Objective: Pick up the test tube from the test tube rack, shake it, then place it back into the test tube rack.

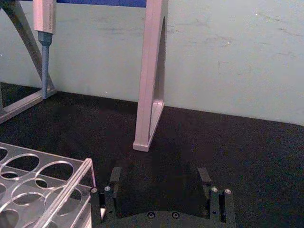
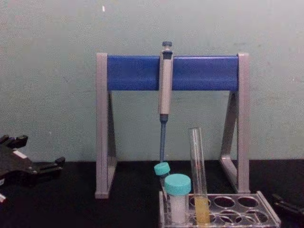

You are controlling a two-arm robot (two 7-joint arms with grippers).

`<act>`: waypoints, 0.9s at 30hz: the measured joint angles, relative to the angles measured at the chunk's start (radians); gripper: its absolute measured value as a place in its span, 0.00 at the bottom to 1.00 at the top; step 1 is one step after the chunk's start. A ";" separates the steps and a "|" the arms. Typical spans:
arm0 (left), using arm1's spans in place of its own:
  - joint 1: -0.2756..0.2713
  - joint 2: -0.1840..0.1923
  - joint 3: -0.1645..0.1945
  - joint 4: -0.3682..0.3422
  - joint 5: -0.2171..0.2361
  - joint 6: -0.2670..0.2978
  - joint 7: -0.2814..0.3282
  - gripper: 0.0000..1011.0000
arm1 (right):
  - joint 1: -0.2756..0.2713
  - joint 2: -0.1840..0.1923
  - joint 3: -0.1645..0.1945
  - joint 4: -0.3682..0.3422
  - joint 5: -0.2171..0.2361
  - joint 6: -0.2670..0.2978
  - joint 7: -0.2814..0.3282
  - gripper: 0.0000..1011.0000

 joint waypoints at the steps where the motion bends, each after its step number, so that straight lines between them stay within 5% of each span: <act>1: 0.000 0.000 0.000 0.000 0.000 0.000 0.000 0.99 | 0.000 0.000 0.000 0.000 0.000 0.000 0.000 0.99; 27: 0.000 0.000 0.000 0.000 0.000 0.000 0.000 0.99 | 0.000 0.002 -0.002 -0.005 0.003 -0.003 0.000 0.99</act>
